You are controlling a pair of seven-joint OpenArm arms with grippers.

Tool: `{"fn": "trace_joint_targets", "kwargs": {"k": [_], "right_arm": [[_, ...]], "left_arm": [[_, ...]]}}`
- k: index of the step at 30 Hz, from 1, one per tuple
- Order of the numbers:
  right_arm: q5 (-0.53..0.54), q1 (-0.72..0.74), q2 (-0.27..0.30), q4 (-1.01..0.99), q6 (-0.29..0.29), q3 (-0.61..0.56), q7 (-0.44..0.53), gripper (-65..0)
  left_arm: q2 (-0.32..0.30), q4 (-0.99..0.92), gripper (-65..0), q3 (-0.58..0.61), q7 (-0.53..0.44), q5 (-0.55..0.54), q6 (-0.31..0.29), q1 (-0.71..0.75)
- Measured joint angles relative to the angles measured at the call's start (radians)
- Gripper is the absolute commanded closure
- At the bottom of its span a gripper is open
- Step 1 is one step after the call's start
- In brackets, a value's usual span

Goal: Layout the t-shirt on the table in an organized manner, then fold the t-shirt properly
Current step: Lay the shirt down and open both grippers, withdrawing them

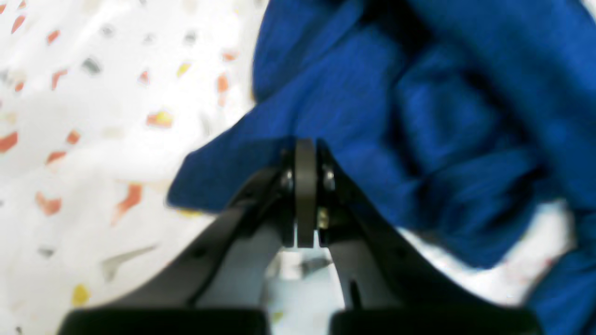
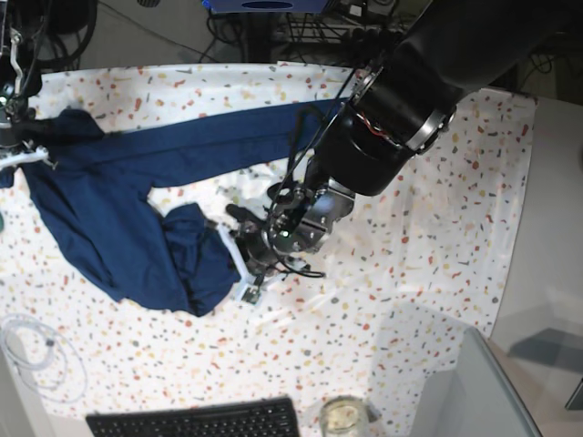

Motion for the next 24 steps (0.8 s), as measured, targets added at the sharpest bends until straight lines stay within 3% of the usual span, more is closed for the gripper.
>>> {"fn": "trace_joint_targets", "kwargs": {"k": [2,5,6,10,13,16,21,24], "right_arm": [[0.000,-0.011,0.000,0.000,-0.001,0.000,0.002,0.0],[0.000,-0.018,-0.001,0.000,0.000,0.002,-0.005,0.0],[0.001,-0.016,0.000,0.000,0.000,0.002,-0.005,0.0],[-0.001,-0.016,0.003,0.000,0.000,0.002,0.003,0.0],[0.001,-0.014,-0.002,0.000,0.000,-0.001,-0.006,0.0],[0.001,-0.016,0.003,0.000,0.000,0.001,-0.002,0.0],[0.001,-0.034,0.003,0.003,0.000,0.001,-0.007,0.0],[0.001,-0.036,-0.001,0.024,0.003,-0.005,-0.011,0.0]], "left_arm": [[-0.006,-0.061,0.0,0.000,-0.087,-0.006,-0.004,-0.003],[0.005,-0.104,0.0,0.011,-0.076,0.002,0.083,-0.029],[-0.007,-0.103,0.0,0.011,-0.078,0.002,0.086,-0.029],[-0.134,-0.024,0.0,0.003,-0.113,-0.005,0.077,0.005],[-0.210,0.097,0.0,0.000,-0.069,-0.005,0.121,0.054],[-0.257,0.207,0.0,-0.003,0.016,-0.005,0.121,0.092],[-0.331,0.319,0.0,-0.232,0.063,-0.004,0.075,0.182],[-0.391,0.392,0.0,-0.356,0.114,0.005,0.107,0.228]]}}
